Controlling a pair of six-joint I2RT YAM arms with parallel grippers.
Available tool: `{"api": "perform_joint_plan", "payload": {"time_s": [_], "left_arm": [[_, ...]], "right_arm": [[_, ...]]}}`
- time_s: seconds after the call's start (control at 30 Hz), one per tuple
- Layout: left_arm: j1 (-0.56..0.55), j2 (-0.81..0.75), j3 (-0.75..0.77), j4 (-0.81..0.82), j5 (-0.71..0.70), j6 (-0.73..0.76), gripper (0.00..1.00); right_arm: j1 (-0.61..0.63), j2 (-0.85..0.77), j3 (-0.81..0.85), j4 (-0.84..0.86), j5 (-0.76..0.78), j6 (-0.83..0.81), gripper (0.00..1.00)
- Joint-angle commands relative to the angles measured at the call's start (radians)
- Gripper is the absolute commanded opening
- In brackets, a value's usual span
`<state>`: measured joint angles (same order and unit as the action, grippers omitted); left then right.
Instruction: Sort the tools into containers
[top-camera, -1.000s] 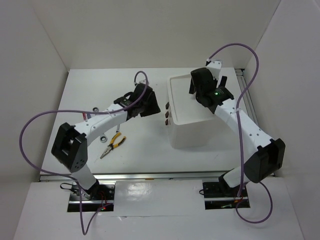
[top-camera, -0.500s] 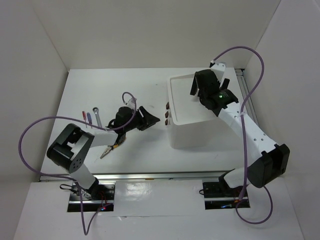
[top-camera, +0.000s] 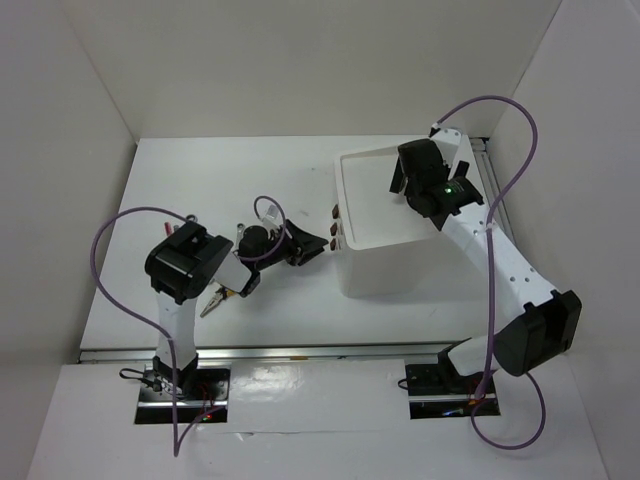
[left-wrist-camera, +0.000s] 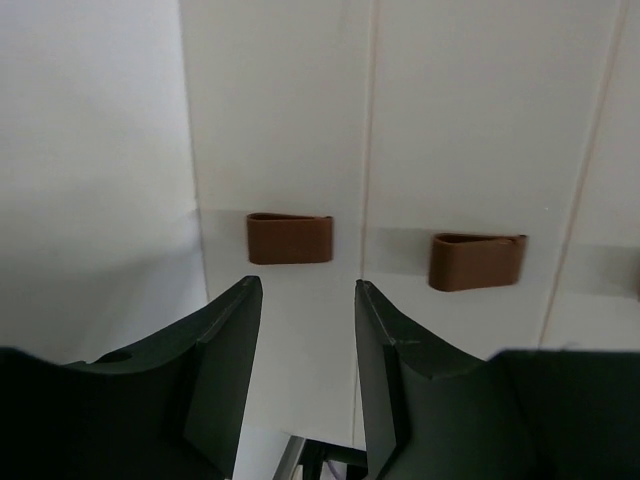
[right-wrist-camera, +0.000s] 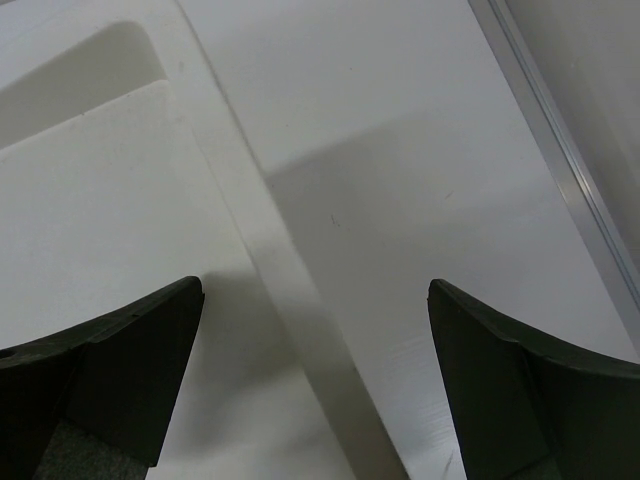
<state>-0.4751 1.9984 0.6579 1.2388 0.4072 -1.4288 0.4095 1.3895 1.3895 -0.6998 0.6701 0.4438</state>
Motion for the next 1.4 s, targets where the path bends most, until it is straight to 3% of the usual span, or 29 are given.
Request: {"api": "perform_joint_plan", "payload": {"time_s": [0.0, 0.37, 1.23, 1.37], "left_arm": [[-0.011, 0.055, 0.02, 0.407, 0.027, -0.079, 0.54], [-0.011, 0.074, 0.069, 0.565, 0.027, -0.159, 0.54], [0.016, -0.104, 0.02, 0.594, -0.019, -0.151, 0.51], [0.016, -0.128, -0.012, 0.594, -0.038, -0.151, 0.55]], "right_arm": [[-0.037, -0.029, 0.026, -0.092, -0.018, -0.036, 1.0], [-0.075, -0.059, 0.036, -0.06, -0.114, -0.103, 1.0], [-0.066, -0.021, 0.025, -0.061, -0.191, -0.16, 1.0], [-0.066, -0.021, 0.025, -0.061, -0.191, -0.169, 1.0]]}}
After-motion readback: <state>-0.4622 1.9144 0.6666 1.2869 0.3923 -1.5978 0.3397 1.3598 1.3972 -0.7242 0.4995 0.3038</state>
